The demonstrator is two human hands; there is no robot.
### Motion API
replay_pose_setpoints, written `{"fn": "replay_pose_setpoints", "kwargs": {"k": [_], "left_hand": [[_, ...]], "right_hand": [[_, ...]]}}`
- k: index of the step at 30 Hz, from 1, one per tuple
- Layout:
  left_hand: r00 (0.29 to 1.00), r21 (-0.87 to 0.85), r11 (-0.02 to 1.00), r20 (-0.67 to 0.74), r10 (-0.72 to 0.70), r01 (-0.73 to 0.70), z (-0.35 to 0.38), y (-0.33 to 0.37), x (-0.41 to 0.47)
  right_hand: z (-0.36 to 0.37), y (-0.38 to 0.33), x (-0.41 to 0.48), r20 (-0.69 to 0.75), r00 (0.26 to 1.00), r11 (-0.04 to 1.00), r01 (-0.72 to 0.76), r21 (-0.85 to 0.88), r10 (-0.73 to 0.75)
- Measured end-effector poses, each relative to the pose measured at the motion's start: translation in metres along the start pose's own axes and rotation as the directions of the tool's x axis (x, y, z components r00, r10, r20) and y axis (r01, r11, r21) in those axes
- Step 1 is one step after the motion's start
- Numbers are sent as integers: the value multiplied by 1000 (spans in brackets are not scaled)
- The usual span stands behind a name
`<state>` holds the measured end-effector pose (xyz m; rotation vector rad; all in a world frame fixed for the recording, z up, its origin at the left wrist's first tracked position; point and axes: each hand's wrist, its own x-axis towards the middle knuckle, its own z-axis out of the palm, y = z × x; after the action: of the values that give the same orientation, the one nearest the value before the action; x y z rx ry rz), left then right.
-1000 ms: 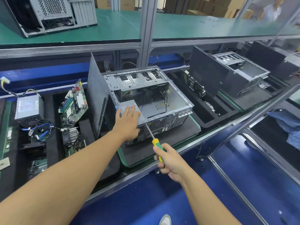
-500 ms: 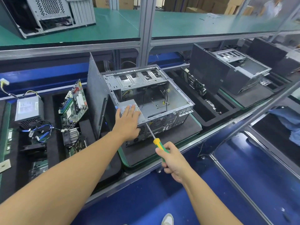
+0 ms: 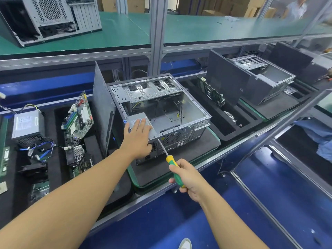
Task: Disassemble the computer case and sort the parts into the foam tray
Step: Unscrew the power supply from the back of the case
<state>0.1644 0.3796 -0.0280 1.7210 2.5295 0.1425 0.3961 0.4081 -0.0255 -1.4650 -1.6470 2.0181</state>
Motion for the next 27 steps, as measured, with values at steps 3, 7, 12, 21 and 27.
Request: {"fn": "replay_pose_setpoints", "kwargs": {"k": [3,7,12,21,27], "left_hand": [[1000,-20,1000,8,-3,3,-1,0,0],[1000,-20,1000,14,-5,6,-2,1,0],[1000,-13,1000,13,-4,4,-3,1,0],[1000,-12,1000,3,-12,12,-1,2,0],[1000,-20,1000,9,-4,5,-1,1,0]], "right_hand": [[-3,1,-4,116,990,996,-81,48,75],[-11,-5,1,224,956,967,-221,124,190],[-19,-7,0,363,910,932,-291,217,200],[-4,-15,-1,60,994,996,-89,18,88],[-10,-14,-2,213,963,970,-196,144,163]]}}
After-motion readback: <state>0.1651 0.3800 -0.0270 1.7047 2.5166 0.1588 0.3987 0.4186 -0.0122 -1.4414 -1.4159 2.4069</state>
